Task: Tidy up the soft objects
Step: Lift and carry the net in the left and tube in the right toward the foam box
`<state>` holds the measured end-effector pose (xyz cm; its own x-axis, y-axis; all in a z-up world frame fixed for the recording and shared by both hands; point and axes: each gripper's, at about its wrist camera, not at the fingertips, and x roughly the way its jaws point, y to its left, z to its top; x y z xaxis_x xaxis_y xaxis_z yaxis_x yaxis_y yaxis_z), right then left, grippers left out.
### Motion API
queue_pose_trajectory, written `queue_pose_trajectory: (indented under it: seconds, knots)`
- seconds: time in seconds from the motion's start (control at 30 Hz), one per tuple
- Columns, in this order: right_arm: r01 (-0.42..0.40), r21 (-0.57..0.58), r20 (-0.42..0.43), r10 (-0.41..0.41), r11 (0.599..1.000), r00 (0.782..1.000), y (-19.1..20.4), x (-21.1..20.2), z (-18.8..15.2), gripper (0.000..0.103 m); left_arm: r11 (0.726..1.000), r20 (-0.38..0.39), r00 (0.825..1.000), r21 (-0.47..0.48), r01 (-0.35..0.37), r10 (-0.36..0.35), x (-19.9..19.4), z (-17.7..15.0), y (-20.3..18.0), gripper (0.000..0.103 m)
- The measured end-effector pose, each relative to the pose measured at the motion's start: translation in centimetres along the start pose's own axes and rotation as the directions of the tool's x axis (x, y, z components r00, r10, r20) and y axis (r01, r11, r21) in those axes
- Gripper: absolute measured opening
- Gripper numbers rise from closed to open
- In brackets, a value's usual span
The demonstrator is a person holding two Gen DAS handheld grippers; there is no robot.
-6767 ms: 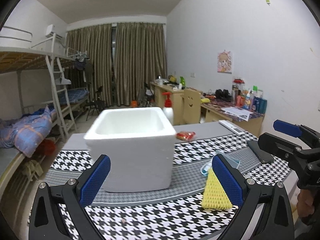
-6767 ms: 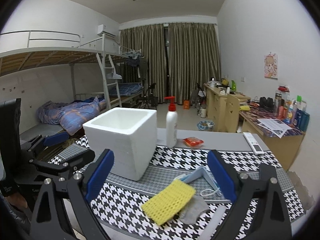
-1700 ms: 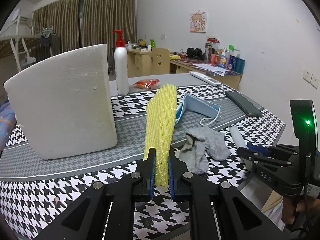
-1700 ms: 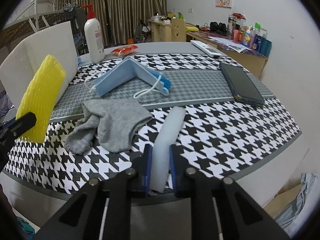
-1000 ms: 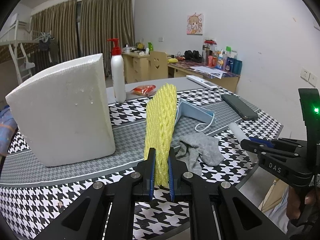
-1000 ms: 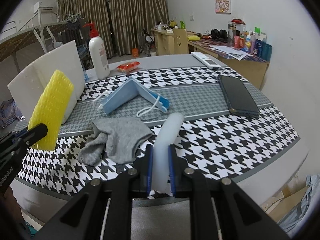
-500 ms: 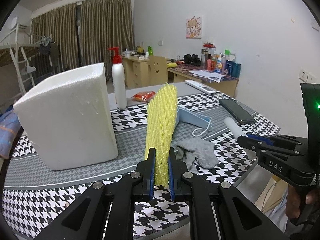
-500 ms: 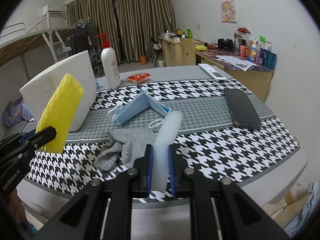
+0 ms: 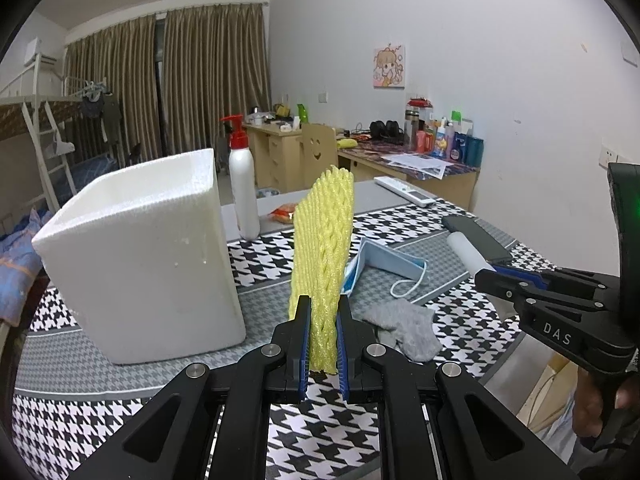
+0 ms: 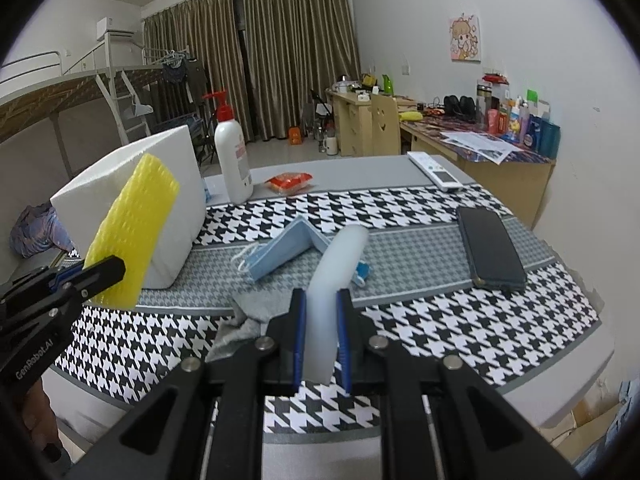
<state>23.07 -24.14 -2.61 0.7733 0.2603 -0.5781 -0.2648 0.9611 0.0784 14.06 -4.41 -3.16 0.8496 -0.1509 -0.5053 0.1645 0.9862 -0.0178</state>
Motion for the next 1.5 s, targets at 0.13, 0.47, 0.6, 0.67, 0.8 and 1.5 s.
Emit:
queue_pose_trajectory:
  seconds: [0.13,0.47,0.6,0.67,0.8,1.5]
  knots:
    - [-0.014,-0.004,0.004,0.014,1.000,1.000,0.2,0.5,0.4,0.018,1.000,0.004,1.000,-0.002,-0.006,0.006,0.3,0.5,0.4,0.012]
    - [-0.042,-0.021,0.018,0.042,0.999,0.999,0.7,1.0,1.4,0.018,0.999,0.005,0.999,-0.001,-0.036,0.036,0.9,1.2,0.9,0.012]
    - [-0.050,-0.031,0.022,0.051,0.998,0.998,1.0,1.3,1.8,0.018,0.999,0.009,0.999,0.000,-0.034,0.034,1.0,1.7,1.2,0.012]
    - [-0.054,-0.031,0.024,0.055,0.998,0.998,1.2,1.4,2.0,0.018,0.999,0.009,0.999,-0.003,-0.035,0.035,1.1,1.8,1.3,0.012]
    - [-0.062,-0.037,0.029,0.063,0.997,0.998,1.4,1.5,2.3,0.018,0.999,0.013,0.999,-0.006,-0.035,0.035,1.4,2.3,1.5,0.012]
    - [-0.098,-0.080,0.044,0.102,0.992,0.994,3.0,2.3,4.2,0.018,0.997,0.033,0.997,-0.026,-0.075,0.076,1.5,4.0,3.5,0.012]
